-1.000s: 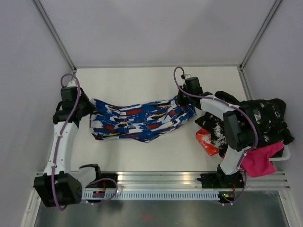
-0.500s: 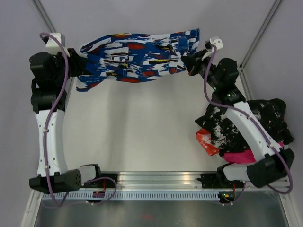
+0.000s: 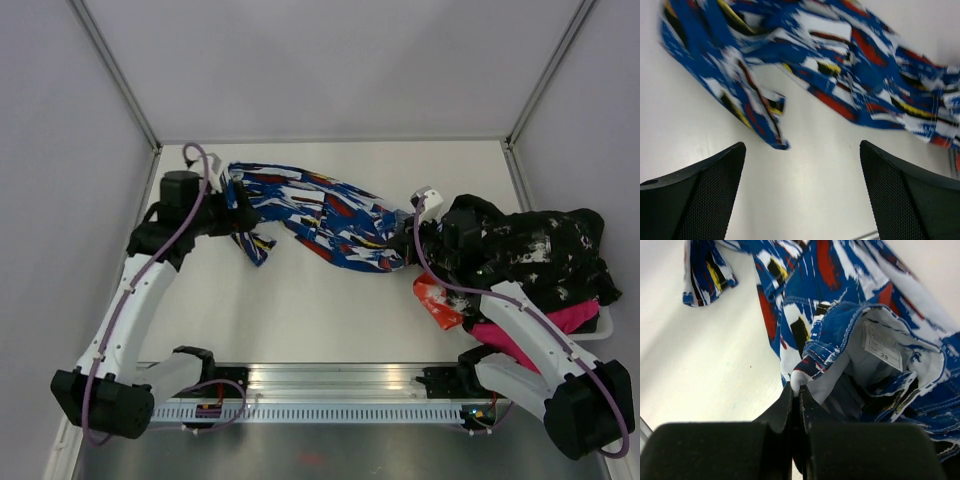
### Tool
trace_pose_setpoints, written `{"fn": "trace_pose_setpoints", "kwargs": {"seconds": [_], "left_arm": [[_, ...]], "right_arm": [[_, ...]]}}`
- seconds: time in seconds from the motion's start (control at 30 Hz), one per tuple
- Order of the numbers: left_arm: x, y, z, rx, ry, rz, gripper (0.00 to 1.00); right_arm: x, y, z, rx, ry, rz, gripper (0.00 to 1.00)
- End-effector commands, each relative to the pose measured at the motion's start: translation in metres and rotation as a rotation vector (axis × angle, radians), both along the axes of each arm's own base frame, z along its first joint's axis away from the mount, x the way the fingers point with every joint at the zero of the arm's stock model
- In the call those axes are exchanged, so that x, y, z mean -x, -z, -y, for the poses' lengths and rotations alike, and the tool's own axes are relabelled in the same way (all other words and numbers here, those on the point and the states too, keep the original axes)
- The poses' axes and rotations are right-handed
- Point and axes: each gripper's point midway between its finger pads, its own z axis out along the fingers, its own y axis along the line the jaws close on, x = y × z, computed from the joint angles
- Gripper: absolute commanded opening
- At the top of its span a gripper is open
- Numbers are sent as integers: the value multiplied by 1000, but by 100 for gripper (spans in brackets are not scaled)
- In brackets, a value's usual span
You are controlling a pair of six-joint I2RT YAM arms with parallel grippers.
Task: Fold and stack the trousers
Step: Flatten the trousers out
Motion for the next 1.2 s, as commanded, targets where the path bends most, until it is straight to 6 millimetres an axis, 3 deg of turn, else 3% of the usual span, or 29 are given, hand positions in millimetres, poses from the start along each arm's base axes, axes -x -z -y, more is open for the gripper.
{"fn": "trace_pose_setpoints", "kwargs": {"seconds": [0.0, 0.03, 0.13, 0.27, 0.4, 0.5, 0.63, 0.7, 0.73, 0.77, 0.83, 0.87, 0.93, 0.97, 1.0, 1.03, 1.07, 1.13, 1.17], "left_arm": [[21, 33, 34, -66, -11, -114, 100], [23, 53, 38, -65, -38, -152, 100], [18, 79, 47, -60, -60, -173, 100], [-1, 106, 14, -223, -232, -183, 100], [-8, 132, -5, -318, -312, -250, 99], [-14, 155, 5, -287, -277, -284, 98], [-27, 173, 18, -237, -249, -282, 94], [-34, 183, 18, -240, -251, -295, 86], [-38, 186, 14, -245, -258, -302, 76], [-41, 188, 11, -249, -261, -309, 63], [-48, 189, -5, -259, -297, -344, 25], [-52, 184, -35, -253, -372, -362, 2], [-63, 145, -69, -192, -432, -327, 2], [-65, 123, -116, -176, -528, -292, 2], [-76, 79, -136, -162, -567, -194, 2], [-68, 41, -165, -167, -640, -118, 2], [-74, -14, -179, -195, -653, 4, 2], [-68, -70, -197, -253, -698, 112, 2], [-64, -85, -201, -305, -687, 116, 2]], "right_arm": [[-6, -52, -5, -57, -2, 137, 0], [-7, -52, -4, -49, -2, 135, 0], [-4, -52, -7, -58, -16, 131, 0], [-1, -51, -8, -71, -17, 115, 0], [3, -49, -4, -62, -4, 107, 0], [3, -49, -4, -70, -2, 114, 0], [1, -46, -5, -60, -4, 100, 0], [1, -44, -5, -54, -3, 89, 0], [0, -44, -5, -54, -1, 89, 0], [0, -45, -4, -54, 0, 93, 0], [-1, -46, -3, -51, 5, 98, 0], [-2, -47, -2, -50, 15, 105, 0], [-7, -57, 2, -46, 44, 133, 0], [-18, -75, 9, -46, 100, 182, 0], [-24, -87, 12, -49, 131, 214, 0], [-30, -103, 15, -56, 158, 252, 0], [-40, -139, 17, -70, 180, 338, 0], [-47, -177, 15, -82, 176, 424, 0], [-52, -189, 12, -77, 165, 444, 0]]}}
